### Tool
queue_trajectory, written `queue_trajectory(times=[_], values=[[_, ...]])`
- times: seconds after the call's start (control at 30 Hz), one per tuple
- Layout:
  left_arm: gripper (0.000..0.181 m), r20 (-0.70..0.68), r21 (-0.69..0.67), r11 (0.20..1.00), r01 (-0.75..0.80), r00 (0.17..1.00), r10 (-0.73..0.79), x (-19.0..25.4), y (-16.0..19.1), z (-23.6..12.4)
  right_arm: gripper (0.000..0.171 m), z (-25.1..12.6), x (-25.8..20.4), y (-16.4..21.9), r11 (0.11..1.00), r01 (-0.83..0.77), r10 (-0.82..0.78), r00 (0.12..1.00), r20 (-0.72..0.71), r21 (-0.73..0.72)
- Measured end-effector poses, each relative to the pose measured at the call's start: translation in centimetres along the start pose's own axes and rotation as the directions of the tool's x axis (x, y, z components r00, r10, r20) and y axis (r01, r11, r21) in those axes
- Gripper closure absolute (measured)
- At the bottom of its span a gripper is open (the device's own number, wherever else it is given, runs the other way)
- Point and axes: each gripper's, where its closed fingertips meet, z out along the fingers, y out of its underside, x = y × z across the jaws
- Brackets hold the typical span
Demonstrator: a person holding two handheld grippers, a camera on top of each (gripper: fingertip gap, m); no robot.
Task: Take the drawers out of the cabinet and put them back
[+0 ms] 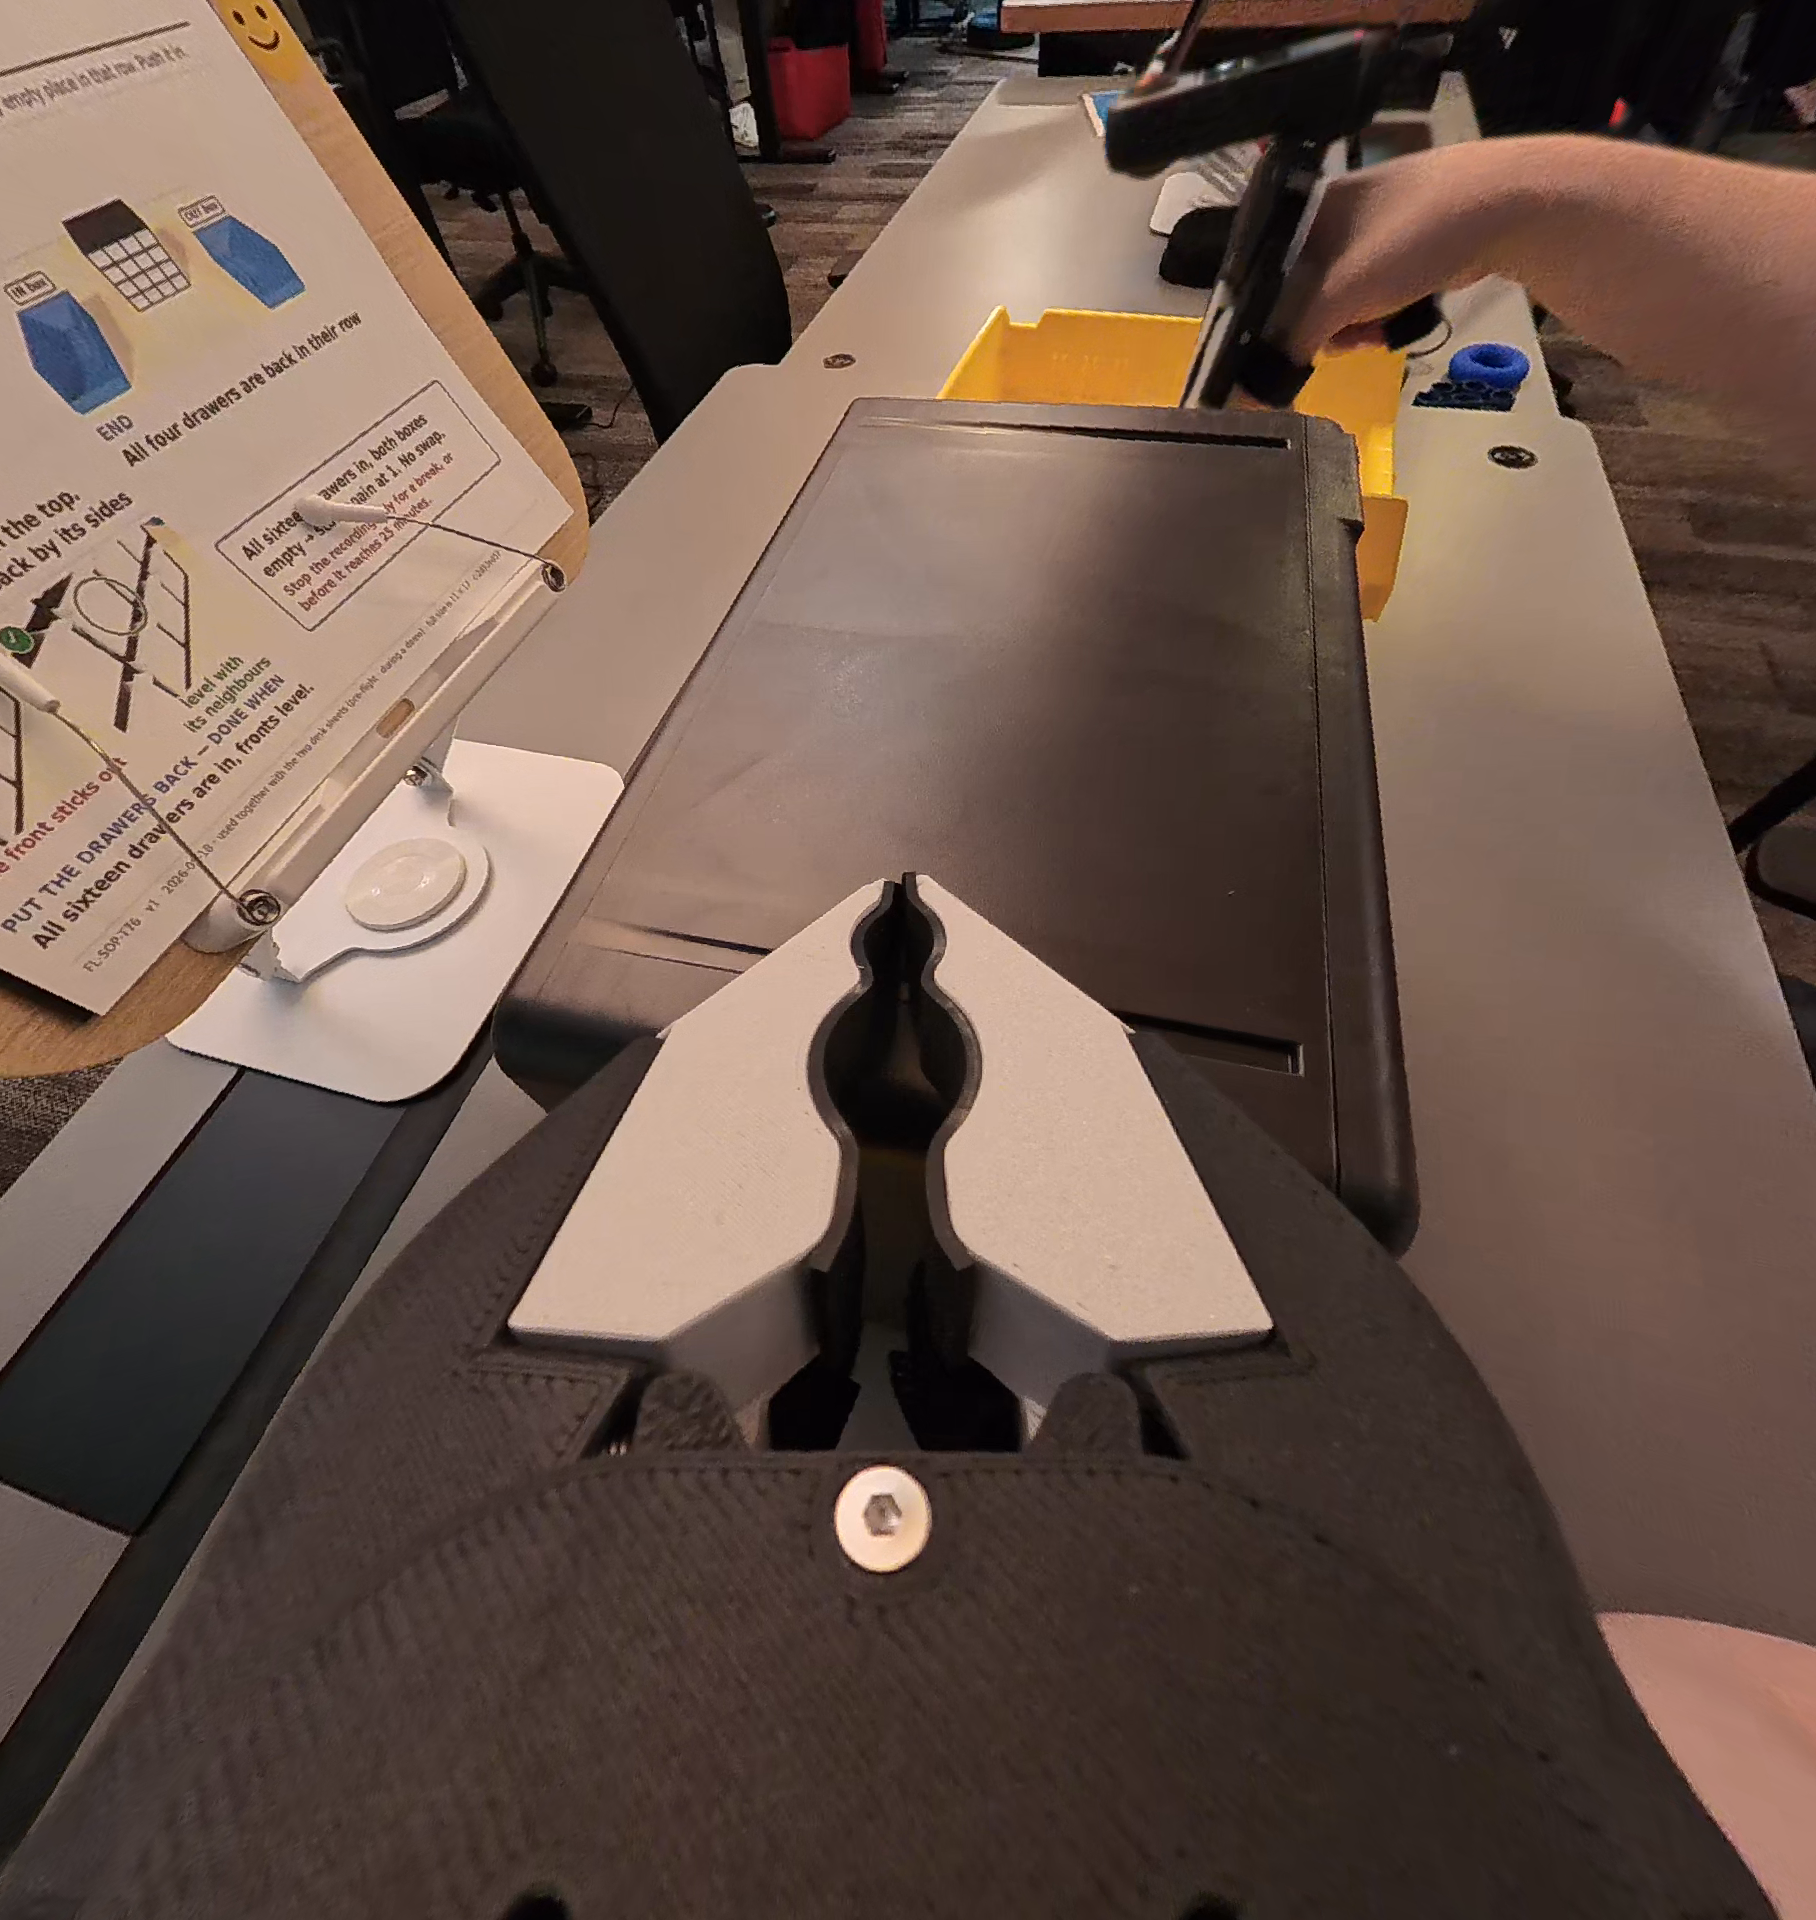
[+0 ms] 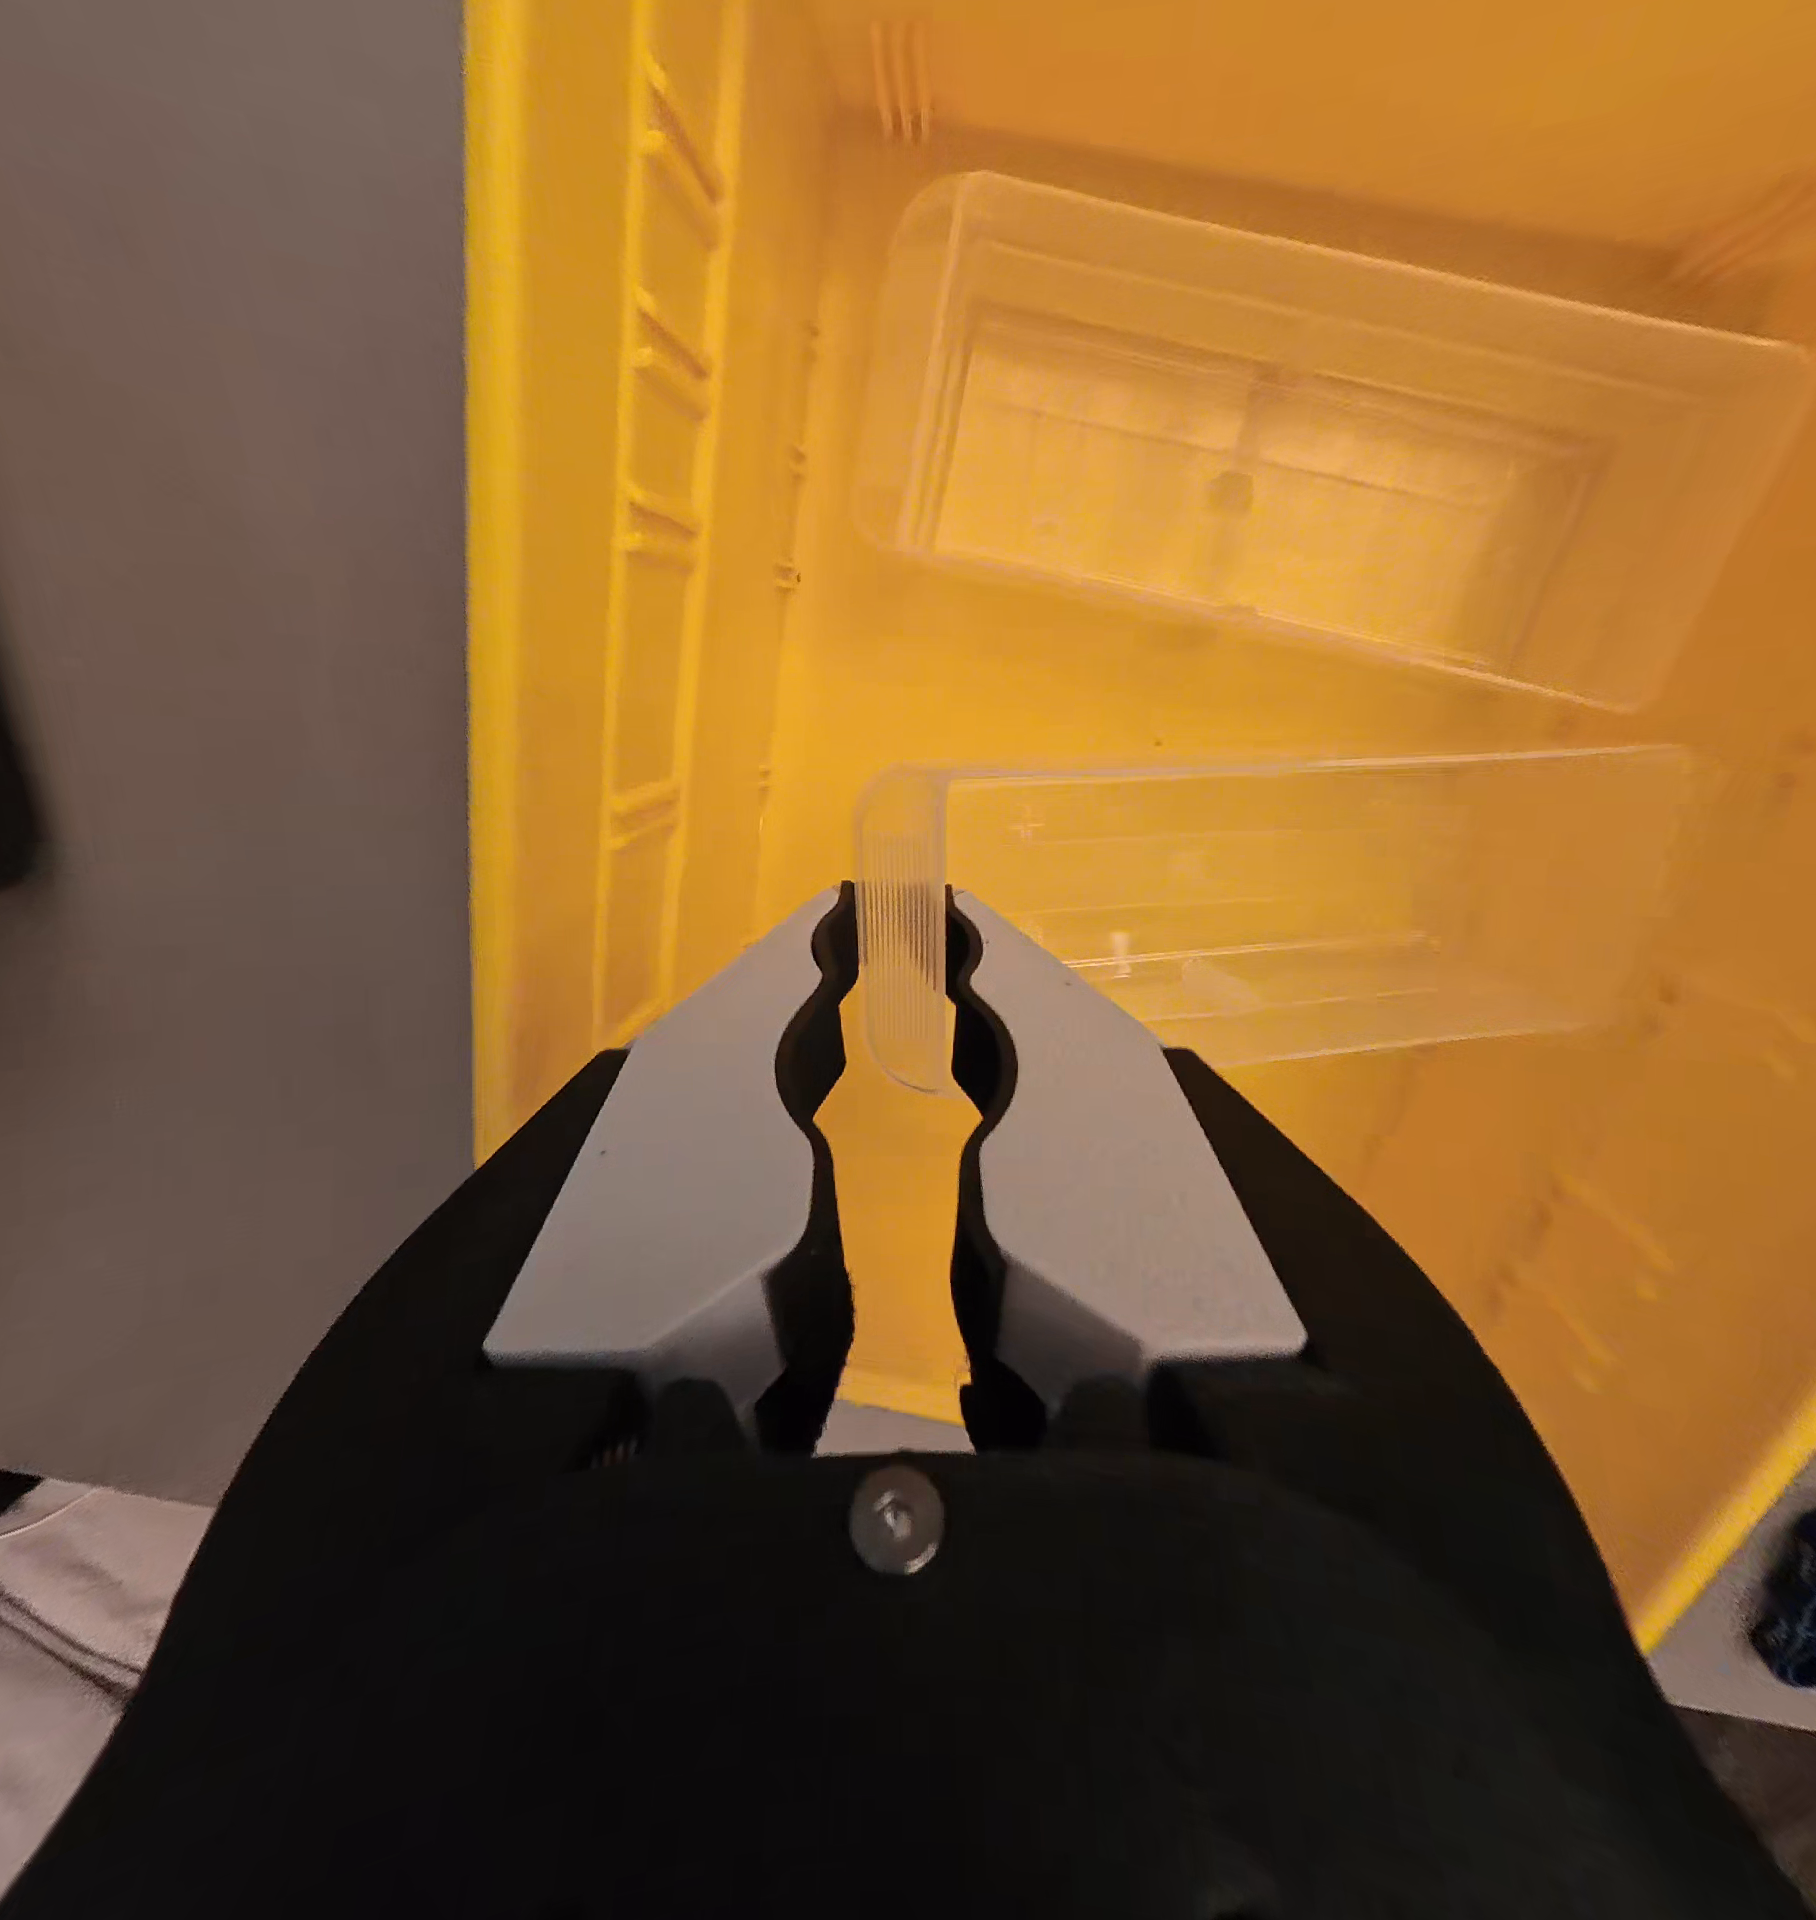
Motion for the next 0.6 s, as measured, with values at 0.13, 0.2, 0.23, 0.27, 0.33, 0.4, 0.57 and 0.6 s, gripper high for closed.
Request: queue_trajectory(times=[0.13,0.2,0.23,0.27,0.33,0.4,0.57,0.6], values=[[0.181,0.000,-0.001,1.000,-0.001,1.000,0.001,0.0,0.0,0.0,0.159,1.8,0.1,-0.6,0.999,-0.026,0.026,1.000,-0.010,-0.035],[0.181,0.001,-0.001,1.000,-0.001,1.000,0.001,0.0,0.0,0.0,0.160,2.5,0.2,-0.8,0.998,-0.040,0.038,0.999,-0.025,-0.050],[0.181,0.001,-0.002,1.000,-0.001,1.000,0.001,0.0,0.0,0.0,0.160,2.8,0.3,-0.9,0.997,-0.039,0.037,0.999,-0.035,-0.060],[0.181,0.002,-0.002,1.000,-0.002,1.000,0.002,0.0,0.0,0.0,0.159,3.2,0.3,-0.9,0.997,-0.036,0.033,0.998,-0.046,-0.072],[0.181,0.003,-0.002,1.000,-0.002,1.000,0.002,0.0,0.0,0.0,0.159,3.7,0.3,-0.7,0.995,-0.049,0.045,0.998,-0.051,-0.092],[0.181,0.003,-0.003,1.000,-0.001,1.000,0.001,0.0,0.0,0.0,0.158,4.1,0.2,-0.9,0.994,-0.065,0.062,0.997,-0.041,-0.088],[0.181,0.006,-0.006,1.000,-0.005,1.000,0.005,0.0,0.0,0.0,0.147,4.3,0.8,-0.8,0.994,-0.054,0.048,0.996,-0.074,-0.091],[0.181,0.006,-0.006,1.000,-0.005,1.000,0.005,0.0,0.0,0.0,0.146,4.1,0.8,-0.9,0.995,-0.047,0.040,0.996,-0.077,-0.085]])
